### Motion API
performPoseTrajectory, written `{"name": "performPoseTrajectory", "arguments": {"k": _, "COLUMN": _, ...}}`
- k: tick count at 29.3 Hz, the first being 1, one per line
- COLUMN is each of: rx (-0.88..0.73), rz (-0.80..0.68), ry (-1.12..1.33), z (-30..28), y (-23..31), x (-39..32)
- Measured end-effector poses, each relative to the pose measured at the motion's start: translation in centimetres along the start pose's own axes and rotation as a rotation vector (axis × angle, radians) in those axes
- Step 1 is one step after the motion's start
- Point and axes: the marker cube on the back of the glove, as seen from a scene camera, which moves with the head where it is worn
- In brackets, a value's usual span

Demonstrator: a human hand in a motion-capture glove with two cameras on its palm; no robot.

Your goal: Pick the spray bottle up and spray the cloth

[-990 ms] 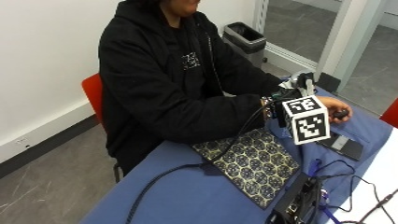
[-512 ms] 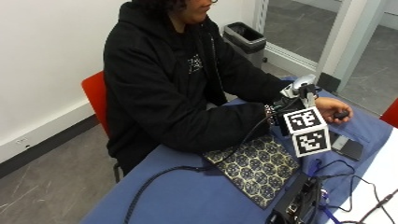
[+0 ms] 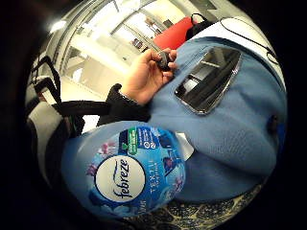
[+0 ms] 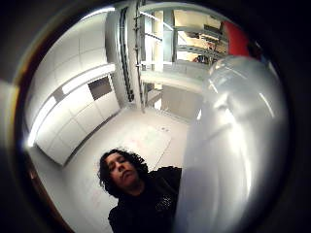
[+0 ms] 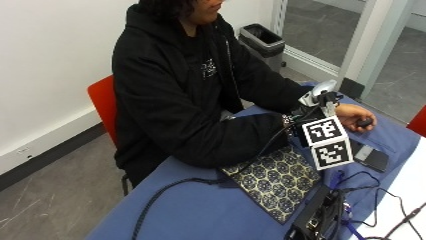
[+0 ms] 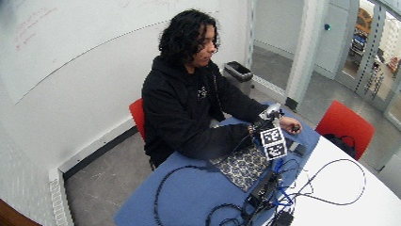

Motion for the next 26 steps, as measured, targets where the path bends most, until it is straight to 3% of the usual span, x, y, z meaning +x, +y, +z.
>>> {"name": "performPoseTrajectory", "arguments": {"k": 6, "rx": -0.002, "rz": 0.036, "ry": 0.001, "z": 0.0, "y": 0.2, "x": -0.1}}
{"name": "performPoseTrajectory", "arguments": {"k": 13, "rx": -0.1, "rz": 0.179, "ry": 0.035, "z": -0.8, "y": 1.7, "x": -0.2}}
{"name": "performPoseTrajectory", "arguments": {"k": 20, "rx": -0.069, "rz": 0.182, "ry": 0.319, "z": -6.1, "y": 1.6, "x": -3.2}}
{"name": "performPoseTrajectory", "arguments": {"k": 26, "rx": -0.19, "rz": 0.221, "ry": 0.592, "z": -9.2, "y": 7.9, "x": -8.0}}
